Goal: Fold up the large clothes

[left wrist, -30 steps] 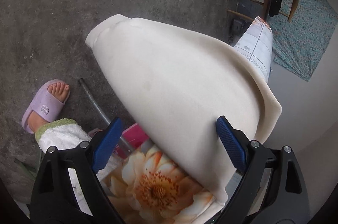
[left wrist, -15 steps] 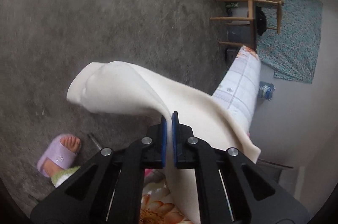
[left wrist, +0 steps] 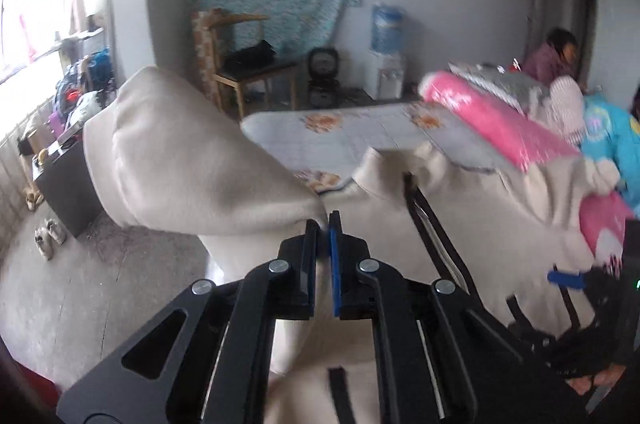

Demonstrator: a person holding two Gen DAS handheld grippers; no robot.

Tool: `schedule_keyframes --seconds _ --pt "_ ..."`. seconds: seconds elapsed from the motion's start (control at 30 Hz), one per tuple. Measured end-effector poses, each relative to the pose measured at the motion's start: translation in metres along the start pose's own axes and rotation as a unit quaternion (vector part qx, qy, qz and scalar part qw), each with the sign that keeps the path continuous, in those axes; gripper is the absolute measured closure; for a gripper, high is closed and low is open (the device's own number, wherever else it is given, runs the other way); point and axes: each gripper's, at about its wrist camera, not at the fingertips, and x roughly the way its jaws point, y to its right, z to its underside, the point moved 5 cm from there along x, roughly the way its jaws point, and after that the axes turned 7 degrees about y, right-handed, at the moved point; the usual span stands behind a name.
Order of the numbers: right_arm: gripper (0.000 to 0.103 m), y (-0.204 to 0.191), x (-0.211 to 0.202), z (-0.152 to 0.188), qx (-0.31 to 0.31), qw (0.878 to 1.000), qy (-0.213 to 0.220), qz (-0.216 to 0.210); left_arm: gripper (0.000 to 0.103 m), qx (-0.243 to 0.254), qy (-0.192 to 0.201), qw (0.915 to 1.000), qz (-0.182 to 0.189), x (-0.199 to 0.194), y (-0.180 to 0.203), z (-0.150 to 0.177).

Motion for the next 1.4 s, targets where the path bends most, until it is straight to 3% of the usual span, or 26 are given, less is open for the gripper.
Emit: schedule_keyframes --seconds 0.07,0.13,0.2,0.37,0.5,0.77,0.9,0.97,1.03,1.13,1.2,1.3,1.4 --pt "0.006 0.015 -0.007 0.006 0.012 1.0 -0.003 0.009 0.086 0.002 -0.044 0.9987 0.027 0.009 0.027 0.033" --pt "0.006 0.028 -0.008 0.014 0.021 1.0 -0.013 0.018 0.074 -0.003 -0.09 0.9955 0.028 0.022 0.039 0.073" --pt "0.006 0.038 -0.005 0.023 0.022 0.999 -0.027 0.024 0.071 -0.028 -0.117 0.9922 0.031 0.028 0.039 0.103" --pt "0.006 0.043 0.012 0.035 -0.007 0.998 -0.057 0.034 0.033 -0.073 -0.131 0.9884 0.029 0.022 0.032 0.142" --pt "0.006 0.037 0.033 0.04 -0.028 0.996 -0.074 0.032 0.02 -0.097 -0.153 0.9834 0.0 0.033 0.014 0.161" --pt "0.006 0.035 0.036 0.047 -0.055 0.997 -0.053 0.024 0.008 -0.065 -0.146 0.9872 -0.002 0.036 0.012 0.166" --pt "0.006 0.036 0.037 0.044 -0.077 0.993 -0.092 0.007 0.008 -0.054 -0.141 0.9885 -0.003 0.035 0.014 0.166" --pt "0.006 0.032 0.035 0.029 -0.072 0.991 -0.11 0.0 0.008 -0.068 -0.137 0.9882 0.008 0.033 0.01 0.165" --pt "0.006 0.02 0.023 -0.004 -0.07 0.995 -0.068 -0.028 0.008 -0.076 -0.134 0.9878 0.02 0.033 0.008 0.163" --pt "0.006 -0.015 0.019 -0.057 -0.098 0.993 -0.018 -0.068 0.008 -0.084 -0.128 0.9877 0.032 0.032 0.006 0.163" --pt "0.006 -0.051 0.028 -0.088 -0.124 0.985 -0.002 -0.121 0.008 -0.085 -0.126 0.9878 0.035 0.032 0.007 0.163" --pt "0.006 -0.106 0.064 -0.115 -0.17 0.972 -0.01 -0.165 0.008 -0.099 -0.118 0.9873 0.039 0.03 0.006 0.162" --pt "0.006 -0.158 0.112 -0.12 -0.216 0.957 -0.049 -0.187 0.008 -0.122 -0.112 0.9848 0.052 0.028 0.001 0.161"
